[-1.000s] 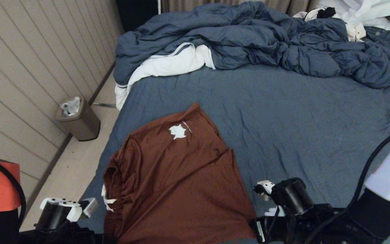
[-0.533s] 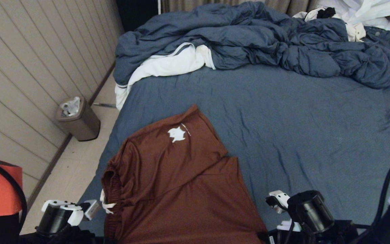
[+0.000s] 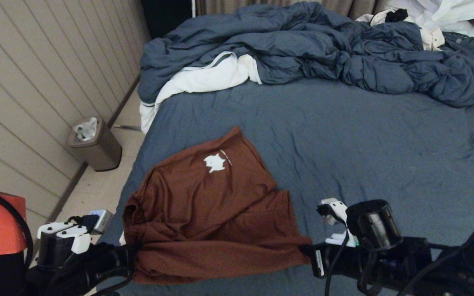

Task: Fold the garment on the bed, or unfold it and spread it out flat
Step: Fold the brown shorts

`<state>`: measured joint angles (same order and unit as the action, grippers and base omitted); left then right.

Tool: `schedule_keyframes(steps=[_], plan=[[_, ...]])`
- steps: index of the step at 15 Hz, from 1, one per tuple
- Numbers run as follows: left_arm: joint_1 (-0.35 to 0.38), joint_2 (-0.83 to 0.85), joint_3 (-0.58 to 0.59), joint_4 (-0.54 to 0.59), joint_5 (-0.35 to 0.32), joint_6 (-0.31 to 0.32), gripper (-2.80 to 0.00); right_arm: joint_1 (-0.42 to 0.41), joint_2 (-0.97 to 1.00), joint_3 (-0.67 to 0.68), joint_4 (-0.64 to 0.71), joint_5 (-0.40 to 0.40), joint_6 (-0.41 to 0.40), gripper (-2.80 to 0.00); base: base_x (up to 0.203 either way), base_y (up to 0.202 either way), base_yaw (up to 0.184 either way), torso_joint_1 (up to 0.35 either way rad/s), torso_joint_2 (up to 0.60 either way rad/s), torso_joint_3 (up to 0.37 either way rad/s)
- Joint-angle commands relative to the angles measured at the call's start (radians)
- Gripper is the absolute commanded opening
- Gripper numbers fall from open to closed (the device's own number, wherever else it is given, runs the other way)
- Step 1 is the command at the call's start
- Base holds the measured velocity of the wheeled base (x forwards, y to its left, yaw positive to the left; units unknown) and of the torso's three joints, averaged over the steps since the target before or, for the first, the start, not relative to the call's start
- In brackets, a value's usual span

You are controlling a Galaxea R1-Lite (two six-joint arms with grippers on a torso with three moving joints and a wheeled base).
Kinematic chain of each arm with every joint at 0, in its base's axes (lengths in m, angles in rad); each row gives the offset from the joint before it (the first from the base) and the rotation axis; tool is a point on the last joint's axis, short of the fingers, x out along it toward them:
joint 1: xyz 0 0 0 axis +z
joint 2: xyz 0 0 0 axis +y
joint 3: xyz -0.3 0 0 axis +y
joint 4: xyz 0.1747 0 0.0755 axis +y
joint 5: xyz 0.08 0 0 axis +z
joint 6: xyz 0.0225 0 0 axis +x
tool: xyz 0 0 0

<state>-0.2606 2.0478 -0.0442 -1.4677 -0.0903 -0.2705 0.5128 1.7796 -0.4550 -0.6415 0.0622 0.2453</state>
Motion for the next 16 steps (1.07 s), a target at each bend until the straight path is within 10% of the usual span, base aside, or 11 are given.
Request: schedule_keyframes(steps=[1, 16], plan=[[0.046, -0.023, -0.068, -0.006, 0.019, 0.026, -2.8, -0.012, -0.05, -0.153, 0.111, 0.002, 0.0, -2.8, 0.0, 0.0, 0.0, 0.0, 0.0, 0.0], [0.214, -0.209, -0.821, 0.772, 0.012, 0.01, -2.8, -0.088, 0.199, -0.87, 0.445, 0.001, -0.007, -2.8, 0.0, 0.0, 0.0, 0.0, 0.0, 0.0]])
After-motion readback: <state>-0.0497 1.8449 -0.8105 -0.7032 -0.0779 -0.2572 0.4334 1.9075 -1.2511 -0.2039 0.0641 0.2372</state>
